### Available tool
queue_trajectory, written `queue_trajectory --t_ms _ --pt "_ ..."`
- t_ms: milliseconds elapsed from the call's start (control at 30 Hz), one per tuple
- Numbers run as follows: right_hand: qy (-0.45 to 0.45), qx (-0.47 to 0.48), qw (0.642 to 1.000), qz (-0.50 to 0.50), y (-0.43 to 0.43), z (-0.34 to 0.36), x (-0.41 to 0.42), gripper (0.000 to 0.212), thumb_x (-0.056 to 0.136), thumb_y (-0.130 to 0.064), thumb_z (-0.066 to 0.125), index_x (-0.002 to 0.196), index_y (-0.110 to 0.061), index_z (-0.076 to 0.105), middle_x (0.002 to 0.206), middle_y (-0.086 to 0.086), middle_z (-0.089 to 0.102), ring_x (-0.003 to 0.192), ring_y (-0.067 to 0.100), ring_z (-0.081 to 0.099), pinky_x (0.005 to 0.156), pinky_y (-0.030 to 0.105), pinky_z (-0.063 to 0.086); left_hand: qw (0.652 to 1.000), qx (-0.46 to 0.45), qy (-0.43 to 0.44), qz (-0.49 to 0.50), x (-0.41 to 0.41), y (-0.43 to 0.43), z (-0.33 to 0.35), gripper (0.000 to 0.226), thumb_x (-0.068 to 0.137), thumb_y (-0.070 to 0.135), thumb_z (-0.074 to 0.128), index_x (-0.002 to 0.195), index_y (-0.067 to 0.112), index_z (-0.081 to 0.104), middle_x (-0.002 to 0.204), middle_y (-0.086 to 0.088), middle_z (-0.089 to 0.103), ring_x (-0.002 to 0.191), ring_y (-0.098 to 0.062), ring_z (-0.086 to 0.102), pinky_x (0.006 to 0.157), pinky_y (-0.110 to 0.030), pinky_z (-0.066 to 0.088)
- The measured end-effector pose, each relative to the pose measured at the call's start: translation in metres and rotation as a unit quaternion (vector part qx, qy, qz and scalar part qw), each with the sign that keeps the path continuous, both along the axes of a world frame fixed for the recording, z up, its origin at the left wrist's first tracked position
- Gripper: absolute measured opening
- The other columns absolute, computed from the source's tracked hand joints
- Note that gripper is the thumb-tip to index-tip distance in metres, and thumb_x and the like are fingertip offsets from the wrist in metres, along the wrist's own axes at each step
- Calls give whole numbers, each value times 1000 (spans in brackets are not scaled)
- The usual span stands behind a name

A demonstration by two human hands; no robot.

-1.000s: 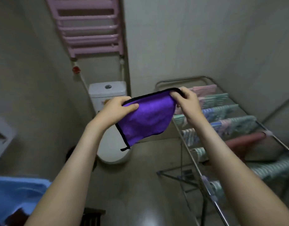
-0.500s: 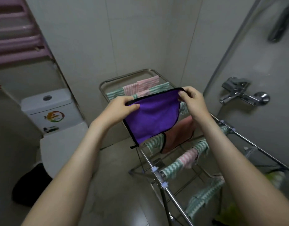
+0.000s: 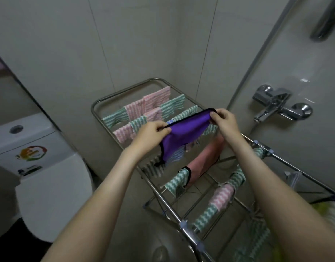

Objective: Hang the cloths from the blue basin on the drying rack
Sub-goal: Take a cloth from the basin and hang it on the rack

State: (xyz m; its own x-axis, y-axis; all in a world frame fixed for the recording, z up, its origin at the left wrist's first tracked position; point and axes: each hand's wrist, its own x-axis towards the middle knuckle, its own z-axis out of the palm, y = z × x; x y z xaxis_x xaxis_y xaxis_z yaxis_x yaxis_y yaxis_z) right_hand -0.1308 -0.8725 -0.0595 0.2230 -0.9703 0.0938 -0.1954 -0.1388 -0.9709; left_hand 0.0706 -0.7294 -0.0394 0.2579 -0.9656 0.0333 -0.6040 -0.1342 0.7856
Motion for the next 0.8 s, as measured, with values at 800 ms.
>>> queue_trajectory --t_ms 800 --pt "175 37 984 -13 -56 -92 88 36 84 -5 64 119 -6 53 84 0 54 79 14 50 78 23 42 975 105 -173 90 68 -65 -87 10 91 14 52 93 7 59 98 -20 61 95 -36 56 72 -35 37"
